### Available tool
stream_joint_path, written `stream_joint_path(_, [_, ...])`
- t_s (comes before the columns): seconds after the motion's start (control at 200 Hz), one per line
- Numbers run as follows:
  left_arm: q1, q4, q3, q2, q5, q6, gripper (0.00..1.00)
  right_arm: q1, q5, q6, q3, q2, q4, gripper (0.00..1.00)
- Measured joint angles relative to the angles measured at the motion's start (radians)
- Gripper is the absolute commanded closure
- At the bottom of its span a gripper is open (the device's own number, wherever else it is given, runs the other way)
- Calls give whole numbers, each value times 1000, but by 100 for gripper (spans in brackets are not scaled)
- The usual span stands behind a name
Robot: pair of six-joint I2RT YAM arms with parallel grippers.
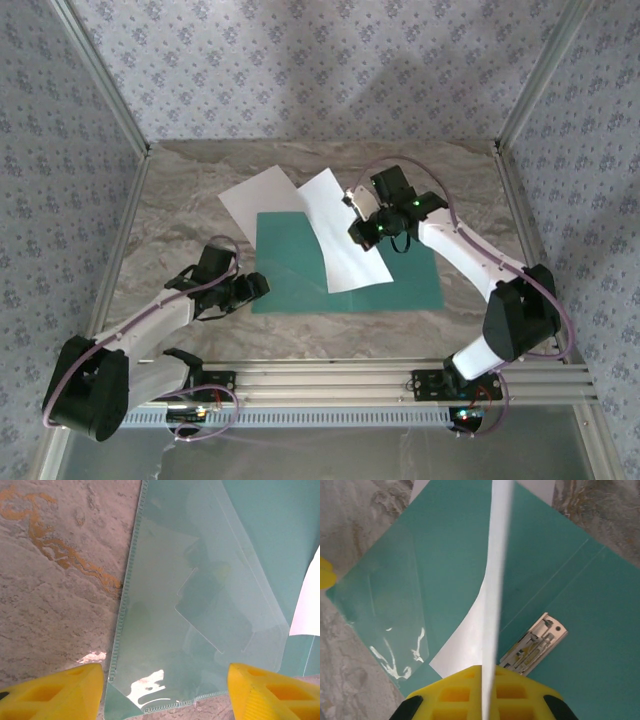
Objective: Put the files into the folder
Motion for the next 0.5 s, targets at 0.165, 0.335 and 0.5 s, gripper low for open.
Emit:
stream_joint_path(0.165, [0, 0, 0, 0, 0, 0, 33, -38, -93, 10, -31, 0, 45, 100])
stream_joint_path(0.335, [0, 0, 0, 0, 0, 0, 33, -56, -146, 27, -80, -2, 96, 100])
stream_joint_path(0.5, [0, 0, 0, 0, 0, 0, 33, -68, -180, 44, -119, -2, 131, 100])
